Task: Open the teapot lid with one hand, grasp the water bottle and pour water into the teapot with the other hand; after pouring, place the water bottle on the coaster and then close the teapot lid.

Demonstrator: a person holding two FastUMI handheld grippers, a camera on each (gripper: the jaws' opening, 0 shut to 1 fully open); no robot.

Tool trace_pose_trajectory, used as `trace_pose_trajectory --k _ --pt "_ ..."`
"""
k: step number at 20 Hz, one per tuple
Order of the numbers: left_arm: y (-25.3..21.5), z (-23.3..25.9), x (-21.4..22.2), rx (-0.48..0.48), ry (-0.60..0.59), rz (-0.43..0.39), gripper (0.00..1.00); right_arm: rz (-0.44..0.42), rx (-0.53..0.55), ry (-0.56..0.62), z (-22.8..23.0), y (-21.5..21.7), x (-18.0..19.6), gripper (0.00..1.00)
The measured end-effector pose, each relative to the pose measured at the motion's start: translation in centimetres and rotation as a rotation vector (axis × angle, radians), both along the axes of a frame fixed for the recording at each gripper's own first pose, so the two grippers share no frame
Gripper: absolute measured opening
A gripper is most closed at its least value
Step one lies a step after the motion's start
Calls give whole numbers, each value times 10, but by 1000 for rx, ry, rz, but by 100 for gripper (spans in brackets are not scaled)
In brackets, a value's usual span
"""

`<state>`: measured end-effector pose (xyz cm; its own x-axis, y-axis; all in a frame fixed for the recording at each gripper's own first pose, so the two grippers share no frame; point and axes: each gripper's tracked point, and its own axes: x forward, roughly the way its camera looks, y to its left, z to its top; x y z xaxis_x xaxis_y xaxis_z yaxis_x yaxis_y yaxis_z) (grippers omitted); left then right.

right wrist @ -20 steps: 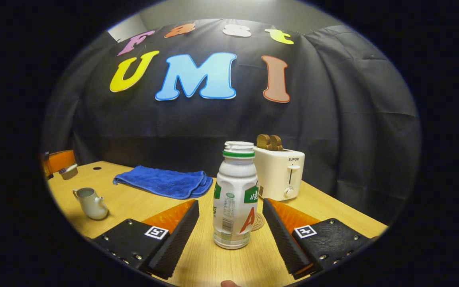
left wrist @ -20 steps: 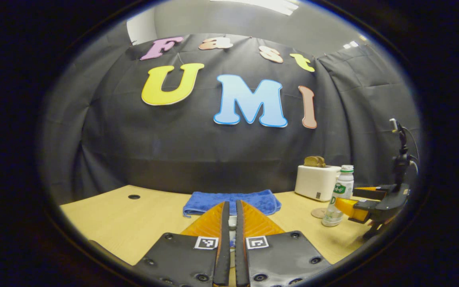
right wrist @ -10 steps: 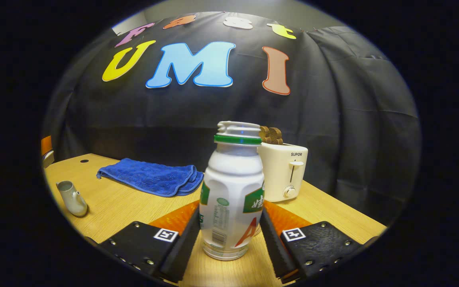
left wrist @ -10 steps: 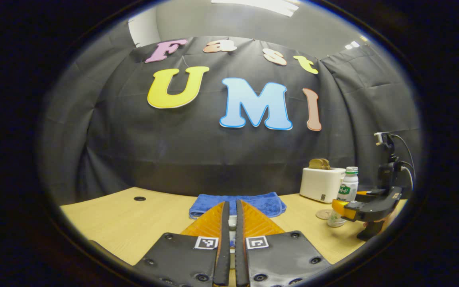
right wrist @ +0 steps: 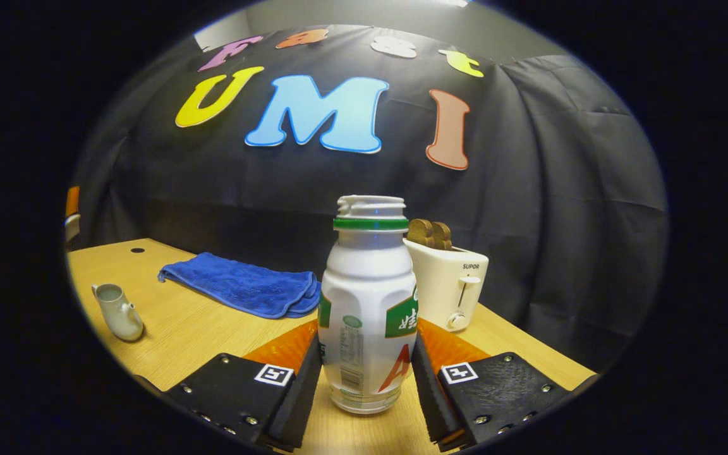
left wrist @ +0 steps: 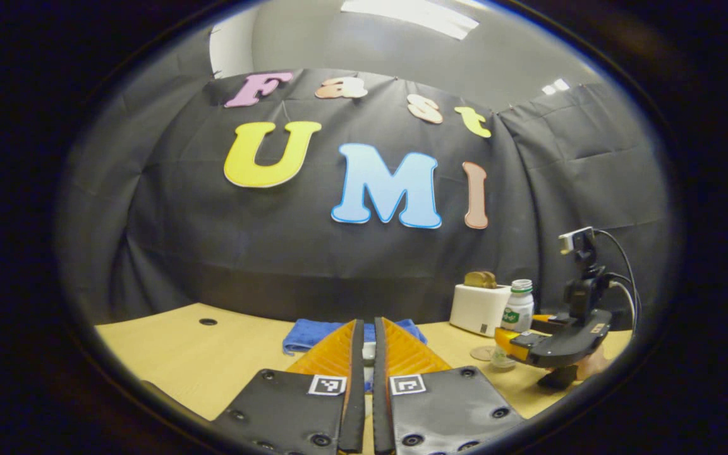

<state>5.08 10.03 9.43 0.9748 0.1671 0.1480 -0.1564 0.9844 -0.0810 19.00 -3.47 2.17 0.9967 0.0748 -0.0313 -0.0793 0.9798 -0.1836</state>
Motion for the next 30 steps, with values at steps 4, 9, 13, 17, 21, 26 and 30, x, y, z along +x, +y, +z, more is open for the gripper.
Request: trace_pose_trajectory --k 4,9,13,17,21,26,30 --pt "-6 -13 -56 -19 18 -28 15 63 -100 -17 6 28 -14 70" --pt "-10 -49 -114 -52 73 -55 15 143 -352 -60 4 64 -24 70" --pt "-10 -64 -135 -85 87 -57 15 177 -488 -61 -2 87 -26 70" --pt "-10 -64 -155 -105 80 -64 11 210 -637 -85 -4 111 -26 70" --pt "-16 -68 -166 -85 84 -64 15 247 -759 -99 -8 134 -24 71" --pt "-20 -71 -178 -71 90 -66 11 277 -900 -137 -13 158 -30 70" --pt "-20 -73 -183 -73 90 -66 11 289 -1012 -161 -14 164 -23 71"
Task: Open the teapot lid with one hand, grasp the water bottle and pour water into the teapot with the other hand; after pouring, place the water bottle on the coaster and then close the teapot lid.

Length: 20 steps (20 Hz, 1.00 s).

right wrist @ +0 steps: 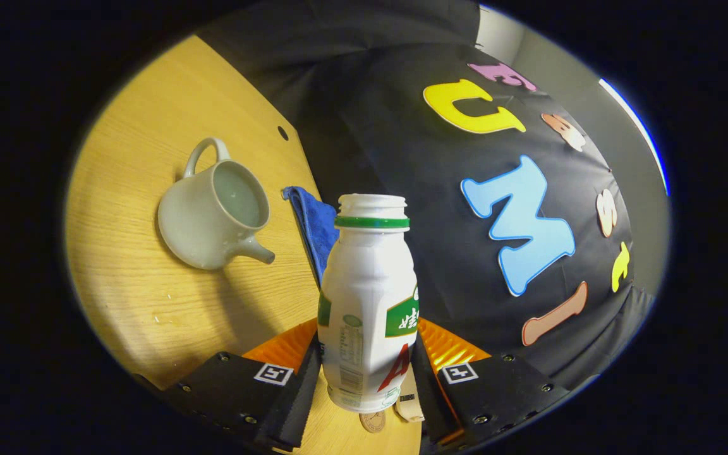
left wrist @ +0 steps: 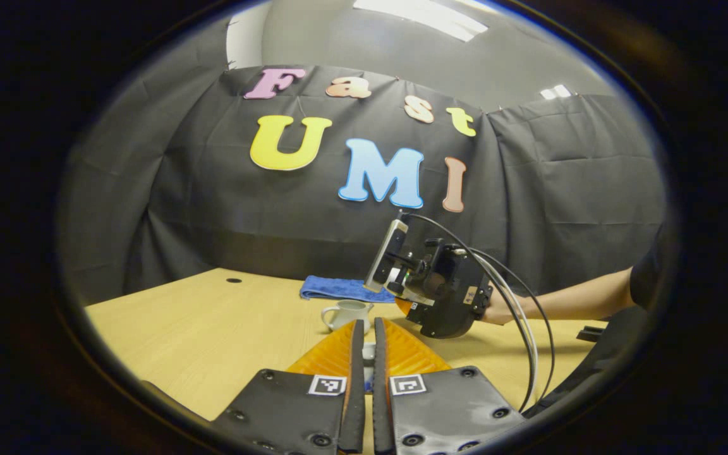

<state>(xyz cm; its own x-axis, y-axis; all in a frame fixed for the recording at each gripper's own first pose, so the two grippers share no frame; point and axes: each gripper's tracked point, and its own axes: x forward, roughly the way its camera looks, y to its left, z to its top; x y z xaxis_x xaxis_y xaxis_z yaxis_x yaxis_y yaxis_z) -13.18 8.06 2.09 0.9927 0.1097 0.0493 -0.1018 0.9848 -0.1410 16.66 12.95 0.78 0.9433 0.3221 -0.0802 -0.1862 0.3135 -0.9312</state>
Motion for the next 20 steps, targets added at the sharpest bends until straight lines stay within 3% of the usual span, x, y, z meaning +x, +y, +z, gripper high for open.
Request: trace_pose_trajectory --k 8,9,10,13,19,20 --pt "3 -4 -1 0 9 6 15 21 -207 -106 5 11 8 70" --pt "4 -3 -1 3 9 8 11 26 -242 -127 7 12 7 70" --pt "4 -3 -1 6 11 10 15 32 -274 -146 9 13 9 70" --pt "3 -5 -2 7 16 8 11 40 -330 -178 12 13 9 71" --pt "7 -5 -2 16 18 17 15 63 -437 -232 19 19 8 70" --pt "6 -7 -2 15 20 16 11 65 -453 -240 20 20 9 71"
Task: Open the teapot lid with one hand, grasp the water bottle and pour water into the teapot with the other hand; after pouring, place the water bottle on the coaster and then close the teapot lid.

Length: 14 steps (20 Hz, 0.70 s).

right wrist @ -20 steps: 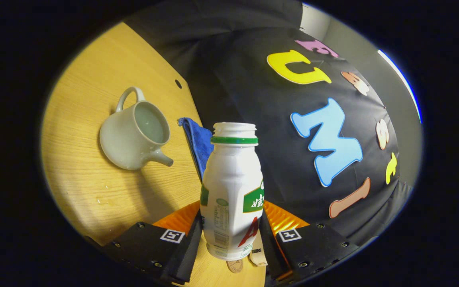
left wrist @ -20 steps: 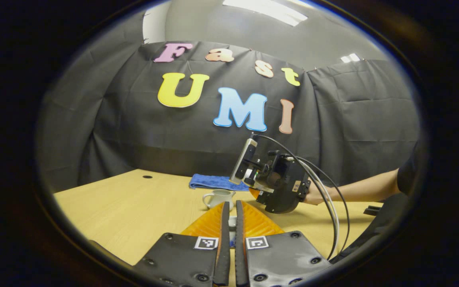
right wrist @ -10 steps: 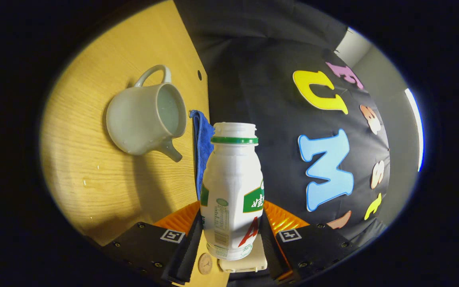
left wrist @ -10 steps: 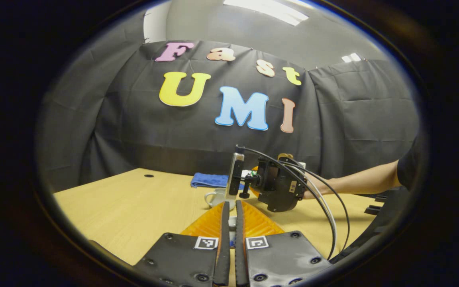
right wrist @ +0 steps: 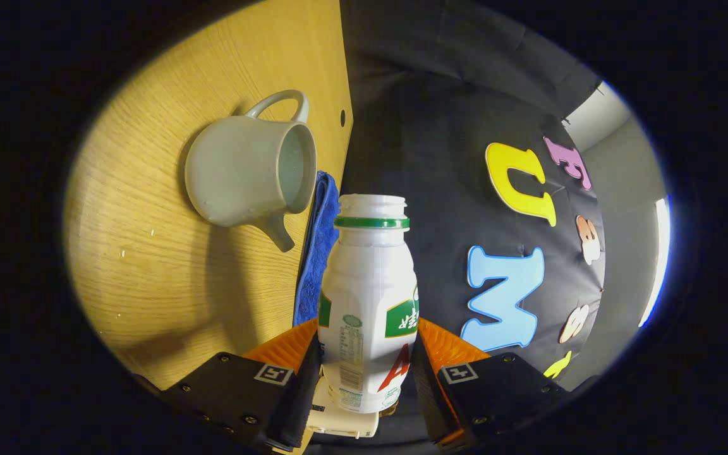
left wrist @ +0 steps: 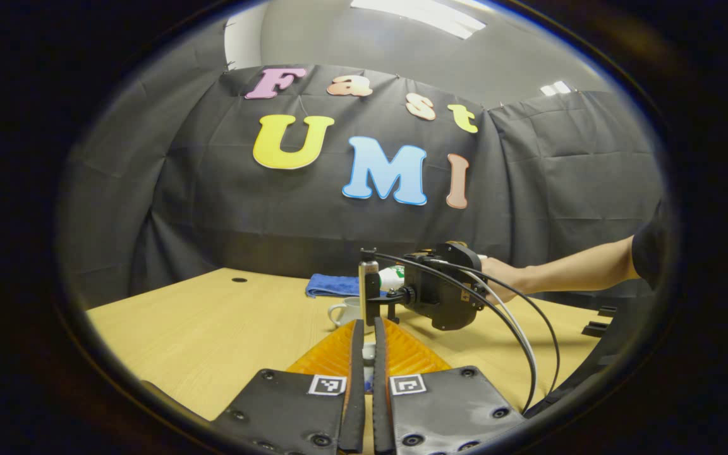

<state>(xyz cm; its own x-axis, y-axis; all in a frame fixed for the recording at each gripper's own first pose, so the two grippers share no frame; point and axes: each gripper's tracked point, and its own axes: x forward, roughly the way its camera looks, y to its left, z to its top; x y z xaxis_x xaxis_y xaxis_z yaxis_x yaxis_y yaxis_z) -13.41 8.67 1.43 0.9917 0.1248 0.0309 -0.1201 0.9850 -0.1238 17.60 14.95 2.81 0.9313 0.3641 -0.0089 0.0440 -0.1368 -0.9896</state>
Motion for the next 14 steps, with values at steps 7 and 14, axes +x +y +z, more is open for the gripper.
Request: trace_pose_trajectory --k 7,14 --pt "2 -1 -1 11 8 5 11 28 -102 -71 13 8 1 70" --pt "5 -3 -1 8 10 8 15 39 -155 -111 21 11 2 70"
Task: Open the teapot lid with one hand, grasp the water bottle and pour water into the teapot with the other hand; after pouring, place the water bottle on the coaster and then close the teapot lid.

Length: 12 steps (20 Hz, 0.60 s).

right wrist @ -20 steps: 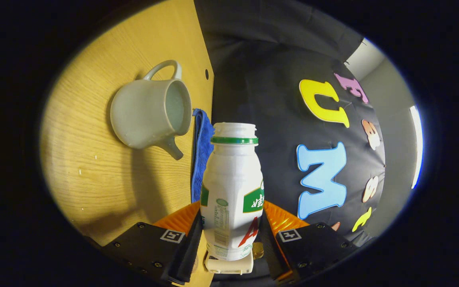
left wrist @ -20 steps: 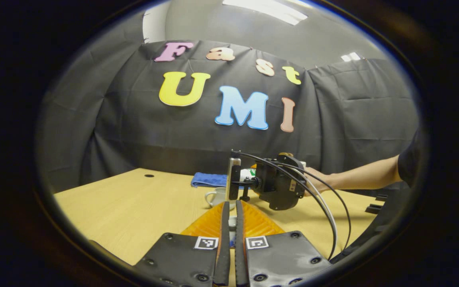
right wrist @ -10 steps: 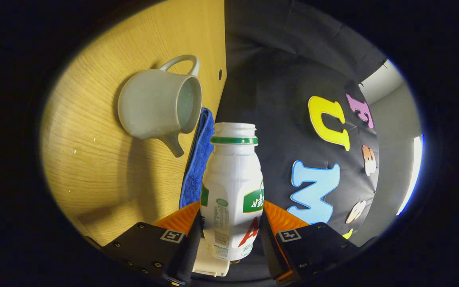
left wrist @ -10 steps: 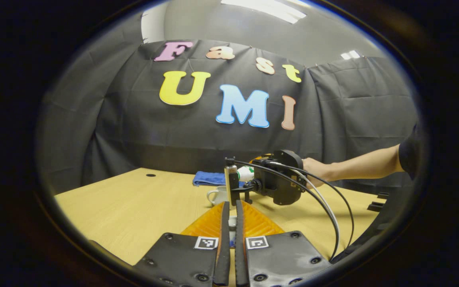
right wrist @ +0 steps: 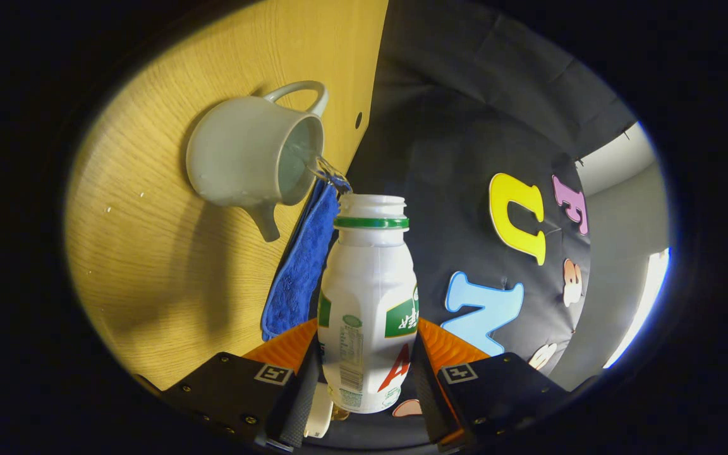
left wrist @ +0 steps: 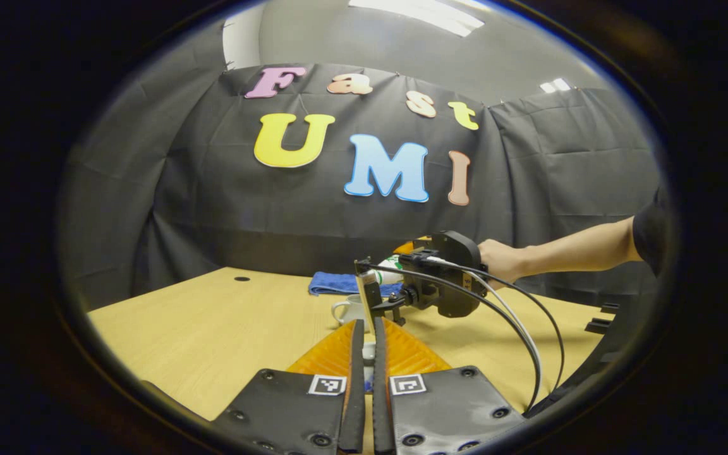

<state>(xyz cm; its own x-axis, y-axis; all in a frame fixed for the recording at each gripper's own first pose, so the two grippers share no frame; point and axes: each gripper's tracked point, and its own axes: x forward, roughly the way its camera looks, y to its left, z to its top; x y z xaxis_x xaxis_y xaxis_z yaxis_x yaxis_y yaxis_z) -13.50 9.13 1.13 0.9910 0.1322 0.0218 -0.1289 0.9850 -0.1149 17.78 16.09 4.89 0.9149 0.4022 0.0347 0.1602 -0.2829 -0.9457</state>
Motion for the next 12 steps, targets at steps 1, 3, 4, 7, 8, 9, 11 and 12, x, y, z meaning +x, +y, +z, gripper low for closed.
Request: trace_pose_trajectory --k 1,3,4,7,8,9,11,12 --pt "0 0 0 1 0 1 15 1 -6 -2 1 0 0 70" --pt "0 1 0 1 -1 2 15 2 -15 -11 2 0 1 70" --pt "0 1 0 2 -2 2 11 3 -21 -17 3 0 1 70" --pt "1 0 0 5 1 1 15 7 -48 -36 7 0 2 70" --pt "0 -1 0 4 3 1 11 10 -56 -43 8 0 2 70" --pt "0 0 0 4 4 0 11 13 -64 -49 10 1 3 70" --pt "0 0 0 4 4 0 11 18 -75 -61 13 2 2 70" --pt "0 -2 1 4 5 0 11 21 -79 -63 14 3 2 70"
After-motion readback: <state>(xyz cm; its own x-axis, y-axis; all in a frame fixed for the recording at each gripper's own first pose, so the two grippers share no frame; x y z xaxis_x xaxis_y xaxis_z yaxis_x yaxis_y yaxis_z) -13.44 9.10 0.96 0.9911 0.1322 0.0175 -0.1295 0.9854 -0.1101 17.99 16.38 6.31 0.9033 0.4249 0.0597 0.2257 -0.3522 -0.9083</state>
